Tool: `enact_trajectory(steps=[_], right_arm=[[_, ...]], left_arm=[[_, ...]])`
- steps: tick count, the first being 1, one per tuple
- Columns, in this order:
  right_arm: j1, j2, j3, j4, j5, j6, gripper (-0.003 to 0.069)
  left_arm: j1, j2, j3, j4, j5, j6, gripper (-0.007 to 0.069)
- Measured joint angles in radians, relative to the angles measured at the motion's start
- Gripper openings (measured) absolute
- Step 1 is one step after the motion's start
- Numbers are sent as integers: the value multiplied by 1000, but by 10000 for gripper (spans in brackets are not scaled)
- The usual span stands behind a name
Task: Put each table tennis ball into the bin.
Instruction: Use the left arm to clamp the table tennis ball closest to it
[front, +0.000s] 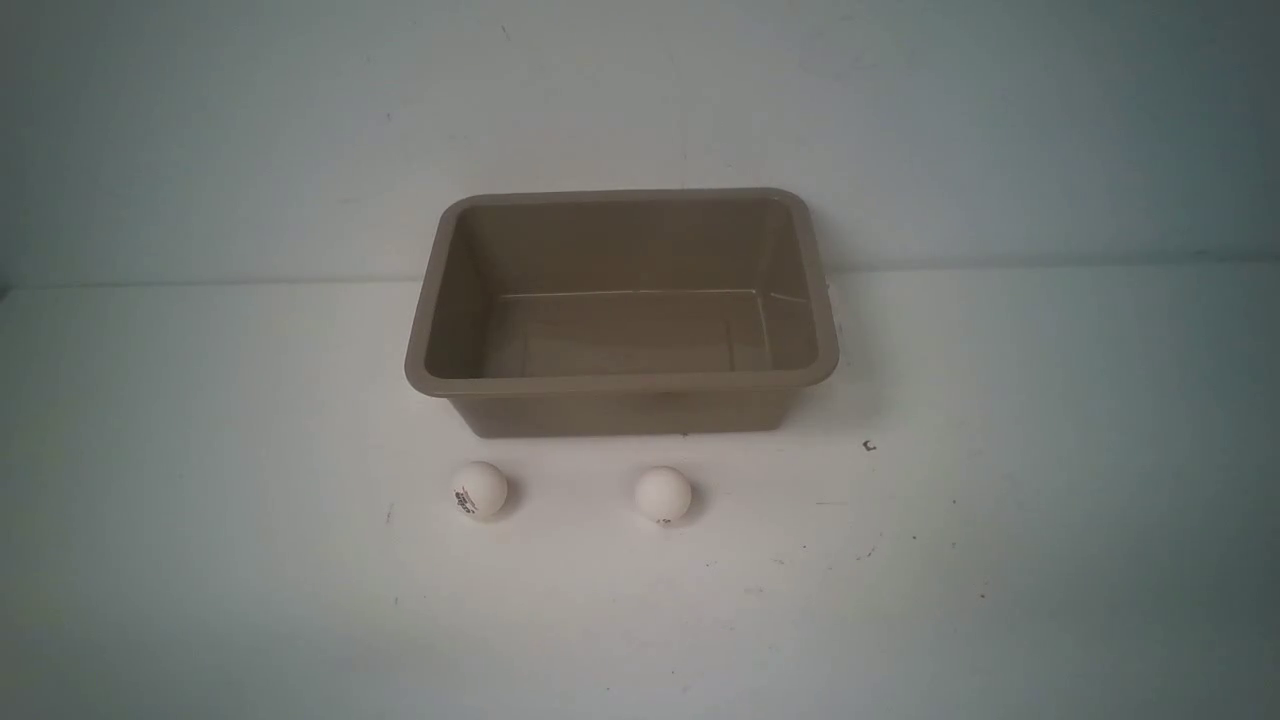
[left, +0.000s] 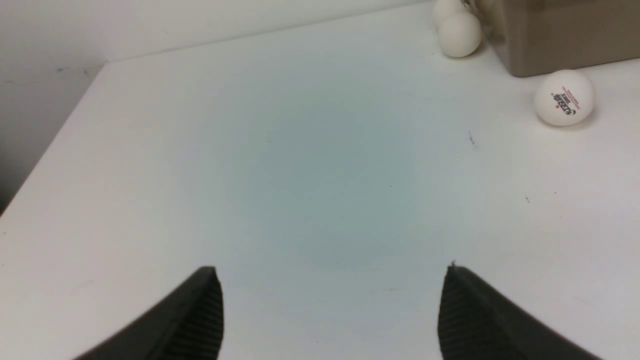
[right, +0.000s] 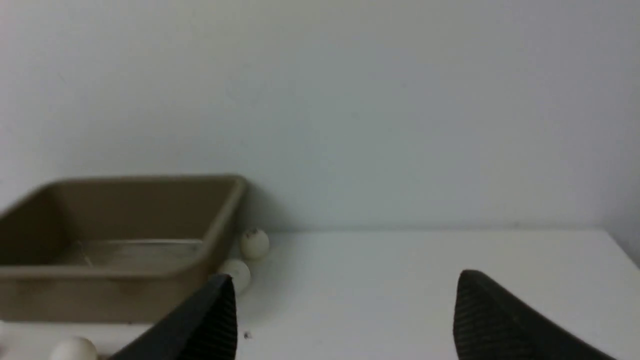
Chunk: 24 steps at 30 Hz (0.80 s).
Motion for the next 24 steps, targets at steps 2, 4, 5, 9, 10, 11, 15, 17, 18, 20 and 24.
enact_trajectory(steps=[2, 4, 5, 9, 10, 11, 15, 17, 18, 20, 24], right_arm=[[0, 6, -120, 9, 98, 0, 525], [0, 9, -171, 14, 145, -1, 525], [0, 10, -198, 15, 168, -2, 525], [0, 10, -243, 22, 195, -2, 525], [0, 10, -248, 30, 197, -2, 525], [0, 10, -248, 30, 197, -2, 525], [0, 11, -248, 57, 210, -2, 525], [0, 11, -248, 64, 211, -2, 525], [0, 11, -248, 71, 211, -2, 525], [0, 11, -248, 81, 211, -2, 525], [0, 11, -248, 92, 213, -1, 525]], left_arm=[[0, 0, 0, 0, 0, 0, 520], [0, 0, 0, 0, 0, 0, 520], [0, 0, 0, 0, 0, 0, 520], [0, 0, 0, 0, 0, 0, 520], [0, 0, 0, 0, 0, 0, 520], [0, 0, 0, 0, 0, 0, 520], [0, 0, 0, 0, 0, 0, 520], [0, 0, 0, 0, 0, 0, 520], [0, 0, 0, 0, 0, 0, 520], [0, 0, 0, 0, 0, 0, 520], [0, 0, 0, 0, 0, 0, 520]])
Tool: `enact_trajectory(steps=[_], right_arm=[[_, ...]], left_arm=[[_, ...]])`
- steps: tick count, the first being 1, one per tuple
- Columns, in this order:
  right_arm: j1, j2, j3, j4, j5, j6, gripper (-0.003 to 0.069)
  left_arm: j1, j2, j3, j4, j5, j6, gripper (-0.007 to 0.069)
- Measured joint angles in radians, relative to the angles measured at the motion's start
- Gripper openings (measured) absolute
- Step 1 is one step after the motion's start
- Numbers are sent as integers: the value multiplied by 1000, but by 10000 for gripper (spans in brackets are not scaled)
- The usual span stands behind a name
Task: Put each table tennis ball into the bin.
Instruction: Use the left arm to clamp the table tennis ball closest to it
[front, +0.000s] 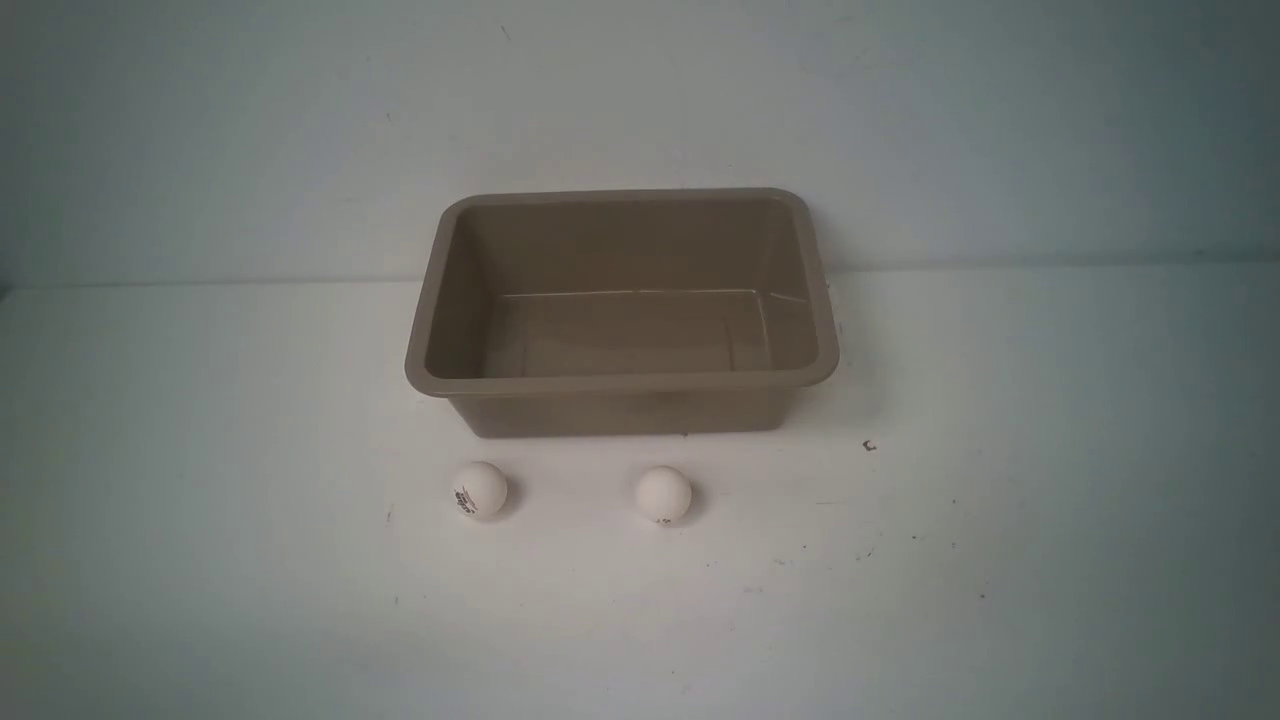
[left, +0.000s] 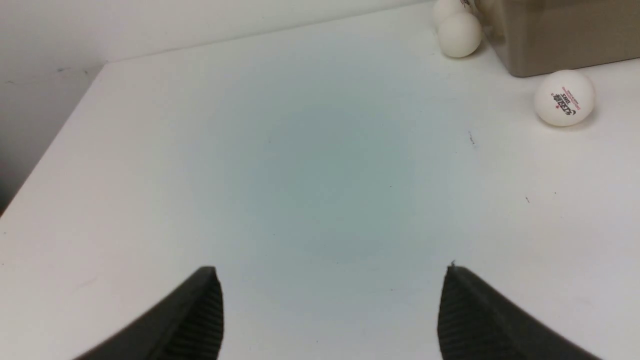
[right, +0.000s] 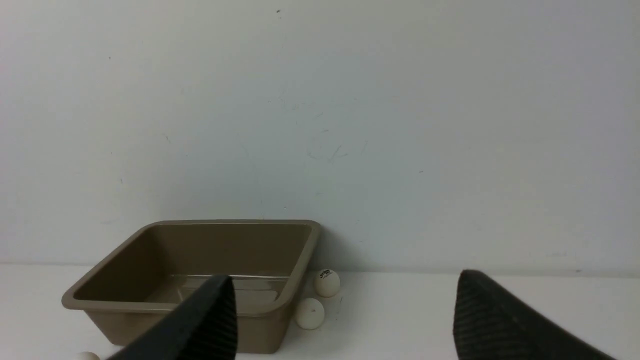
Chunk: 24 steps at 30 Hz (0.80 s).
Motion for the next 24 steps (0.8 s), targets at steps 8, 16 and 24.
enact_trajectory(steps=[8, 16, 24], right_arm=[[0, 0, 0, 23, 10, 1, 525], [17, 17, 0, 89, 64, -53, 525], [18, 143, 0, 167, 153, -200, 525]], left_arm=[[0, 0, 5, -25, -25, -5, 520], [0, 0, 8, -255, -103, -38, 520], [0, 0, 8, -516, -188, -44, 520]])
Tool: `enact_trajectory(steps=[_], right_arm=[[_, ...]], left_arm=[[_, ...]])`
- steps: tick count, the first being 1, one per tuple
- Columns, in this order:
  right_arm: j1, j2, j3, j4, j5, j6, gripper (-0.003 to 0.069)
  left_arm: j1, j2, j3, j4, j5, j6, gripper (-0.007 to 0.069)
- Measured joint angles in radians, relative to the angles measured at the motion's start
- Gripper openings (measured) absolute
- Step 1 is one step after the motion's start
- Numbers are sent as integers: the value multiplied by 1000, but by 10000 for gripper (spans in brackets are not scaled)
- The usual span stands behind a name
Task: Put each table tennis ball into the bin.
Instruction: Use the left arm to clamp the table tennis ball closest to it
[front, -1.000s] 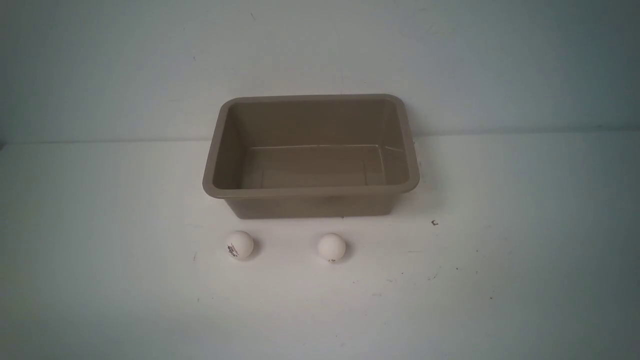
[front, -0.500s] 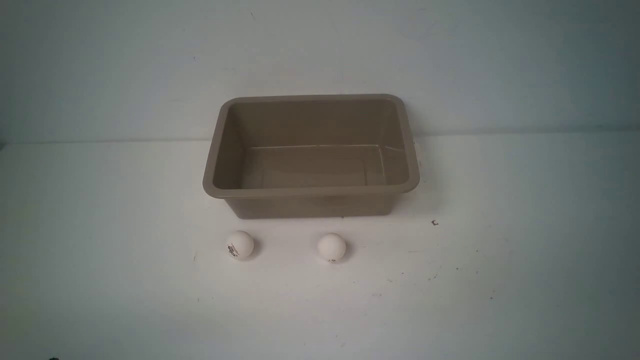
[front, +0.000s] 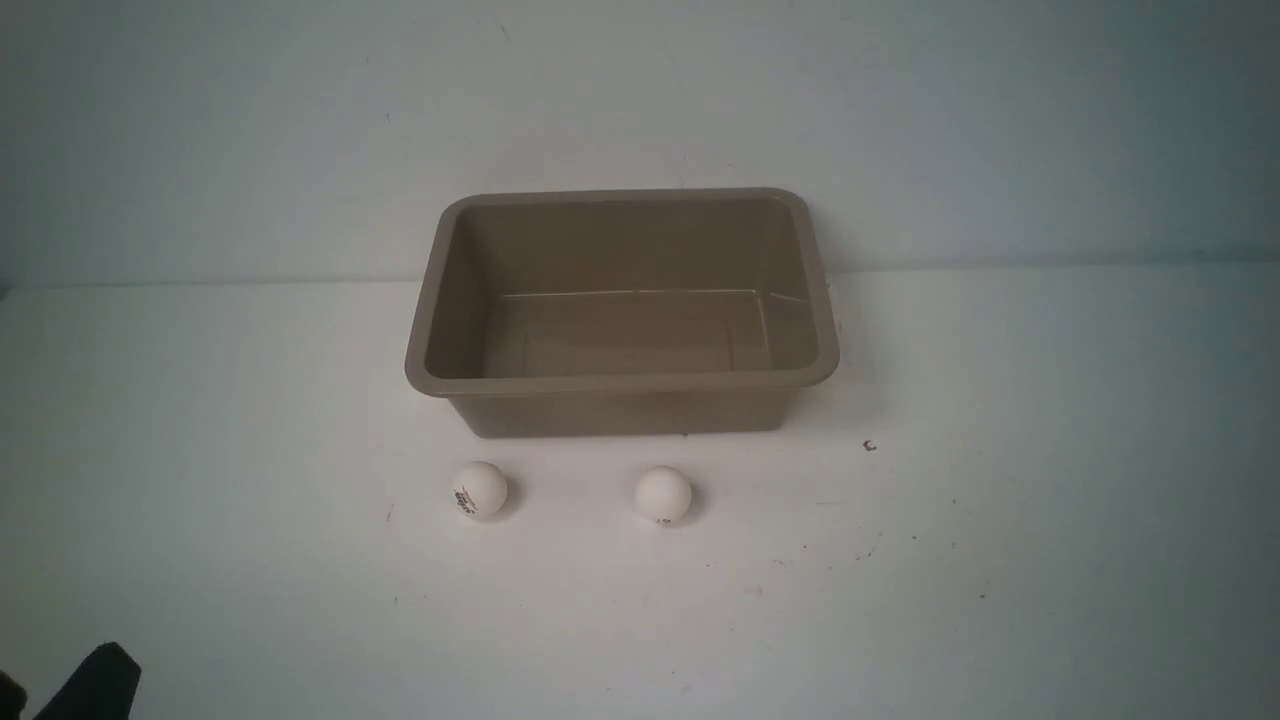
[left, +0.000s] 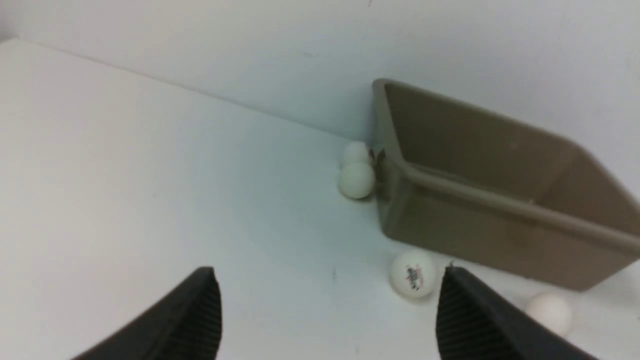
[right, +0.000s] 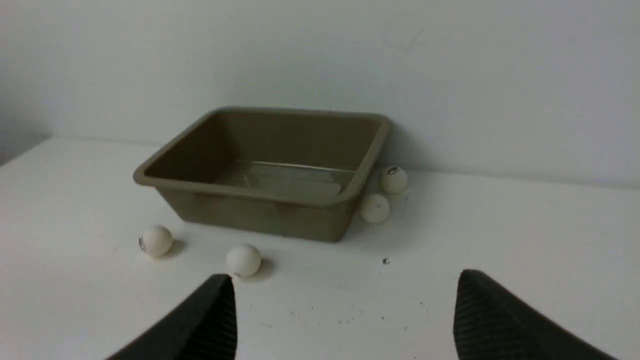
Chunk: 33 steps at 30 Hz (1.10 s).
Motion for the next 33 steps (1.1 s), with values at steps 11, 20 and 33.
enact_trajectory(steps=[11, 20, 33], right_arm=[[0, 189, 0, 166, -5, -231, 525], [0, 203, 0, 296, 13, -396, 525], [0, 203, 0, 298, 66, -400, 525]], left_arm=[[0, 0, -104, -182, 72, 194, 520], [0, 173, -422, -131, 369, 304, 520], [0, 652, -671, 8, 586, 526, 520]])
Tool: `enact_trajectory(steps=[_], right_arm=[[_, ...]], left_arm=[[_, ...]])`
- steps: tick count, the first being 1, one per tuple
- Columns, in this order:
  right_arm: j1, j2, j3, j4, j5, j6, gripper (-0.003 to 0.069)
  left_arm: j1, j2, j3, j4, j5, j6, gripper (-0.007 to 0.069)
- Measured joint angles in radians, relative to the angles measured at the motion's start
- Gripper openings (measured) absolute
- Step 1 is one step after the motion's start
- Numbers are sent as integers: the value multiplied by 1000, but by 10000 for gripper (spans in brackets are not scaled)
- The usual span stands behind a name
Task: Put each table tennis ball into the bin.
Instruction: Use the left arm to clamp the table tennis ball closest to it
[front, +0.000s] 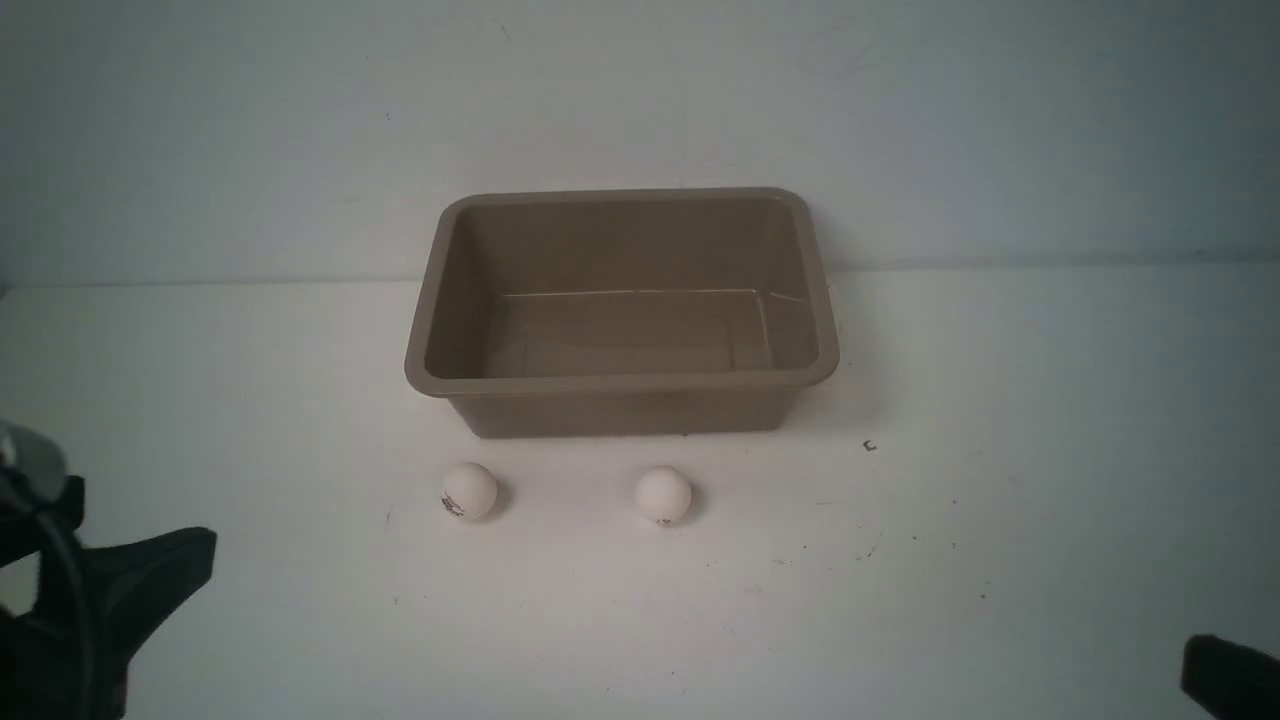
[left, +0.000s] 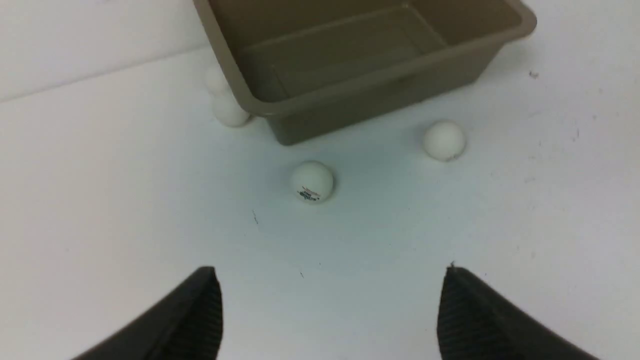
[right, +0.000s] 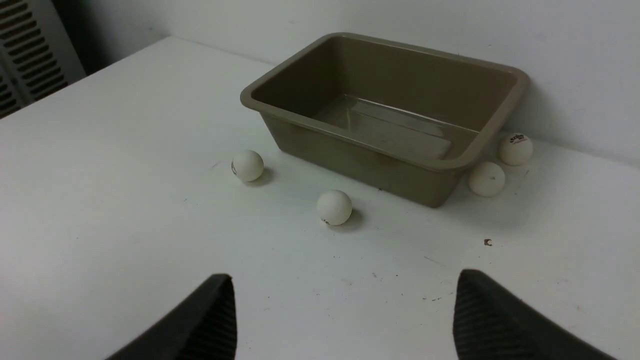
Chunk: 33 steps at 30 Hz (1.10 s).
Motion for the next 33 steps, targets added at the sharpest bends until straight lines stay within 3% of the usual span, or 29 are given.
enact_trajectory(steps=[5, 11, 17, 29, 33], right_arm=[[0, 18, 0, 4, 0, 0, 525], [0, 113, 0, 44, 1, -35, 525], [0, 248, 0, 183, -5, -210, 525], [0, 461, -88, 205, -10, -368, 525], [0, 545, -106, 208, -17, -395, 525]], left_arm=[[0, 153, 0, -150, -19, 203, 520], [0, 287, -20, -298, -44, 320, 520], [0, 488, -53, -435, -104, 514, 520], [-2, 750, -102, -475, -152, 627, 520], [-59, 806, -155, -477, -163, 638, 520]])
